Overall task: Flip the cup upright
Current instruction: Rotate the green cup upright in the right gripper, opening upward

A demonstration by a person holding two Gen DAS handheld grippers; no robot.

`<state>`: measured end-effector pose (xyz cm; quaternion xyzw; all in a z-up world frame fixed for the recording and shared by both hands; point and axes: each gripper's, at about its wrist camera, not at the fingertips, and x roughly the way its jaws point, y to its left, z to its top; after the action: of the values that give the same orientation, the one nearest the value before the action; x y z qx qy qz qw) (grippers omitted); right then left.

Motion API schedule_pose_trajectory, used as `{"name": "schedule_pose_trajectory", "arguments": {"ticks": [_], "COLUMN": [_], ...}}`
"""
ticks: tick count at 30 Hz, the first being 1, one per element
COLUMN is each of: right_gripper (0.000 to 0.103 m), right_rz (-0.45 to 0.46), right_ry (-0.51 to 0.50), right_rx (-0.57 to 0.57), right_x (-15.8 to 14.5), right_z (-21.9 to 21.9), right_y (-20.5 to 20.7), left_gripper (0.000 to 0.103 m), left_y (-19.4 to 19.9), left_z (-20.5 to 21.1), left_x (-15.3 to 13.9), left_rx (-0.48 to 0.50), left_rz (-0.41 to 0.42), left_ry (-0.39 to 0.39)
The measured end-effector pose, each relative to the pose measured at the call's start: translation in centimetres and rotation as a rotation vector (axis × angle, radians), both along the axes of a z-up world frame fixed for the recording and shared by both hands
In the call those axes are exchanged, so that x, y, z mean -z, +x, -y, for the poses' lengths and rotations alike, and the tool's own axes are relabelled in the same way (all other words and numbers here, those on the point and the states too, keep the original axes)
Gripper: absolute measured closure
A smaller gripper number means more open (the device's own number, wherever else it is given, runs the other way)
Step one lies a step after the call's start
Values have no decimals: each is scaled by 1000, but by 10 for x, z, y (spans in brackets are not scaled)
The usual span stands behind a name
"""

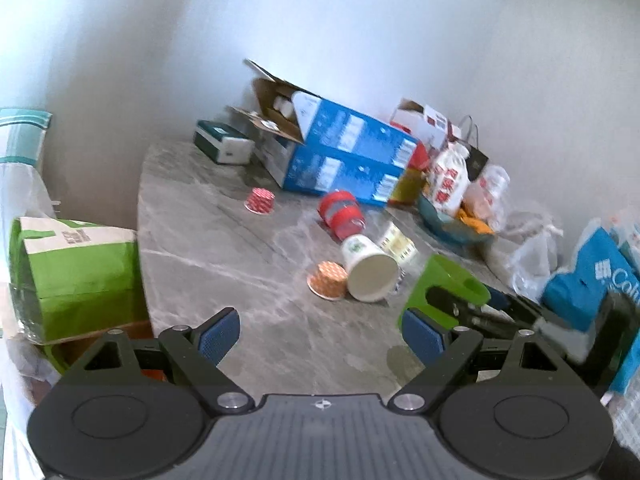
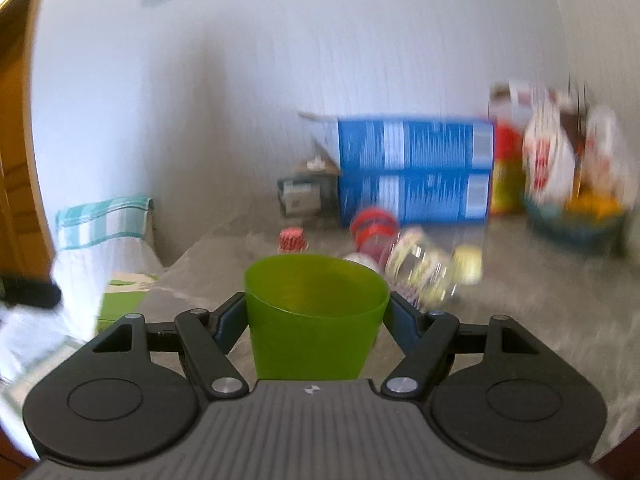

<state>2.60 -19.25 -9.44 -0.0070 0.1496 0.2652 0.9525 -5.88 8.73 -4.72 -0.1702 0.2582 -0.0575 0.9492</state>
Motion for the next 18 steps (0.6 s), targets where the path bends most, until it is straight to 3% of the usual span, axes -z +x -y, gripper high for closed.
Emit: {"name": "schedule_pose_trajectory", "arguments": {"ticks": [4,9,18], "right_gripper": [29,29,29], "right_rz": [140,208,196], "right_ry": [-53,-37,-55], "right_rx": [16,18,43], "right_x": [9,23,30], "right_z": [-11,-16,-26], "right_y": [-6,-6,-6], "left_gripper": [12,12,12], "left_y": [-5,-9,-10], "left_z": [-8,-9,-15], "left_x": [-2,-2,7], "left_rx": [-14,-11,-17], "left_rz": [33,66,56], "left_ry": [-12,-24,-57]}}
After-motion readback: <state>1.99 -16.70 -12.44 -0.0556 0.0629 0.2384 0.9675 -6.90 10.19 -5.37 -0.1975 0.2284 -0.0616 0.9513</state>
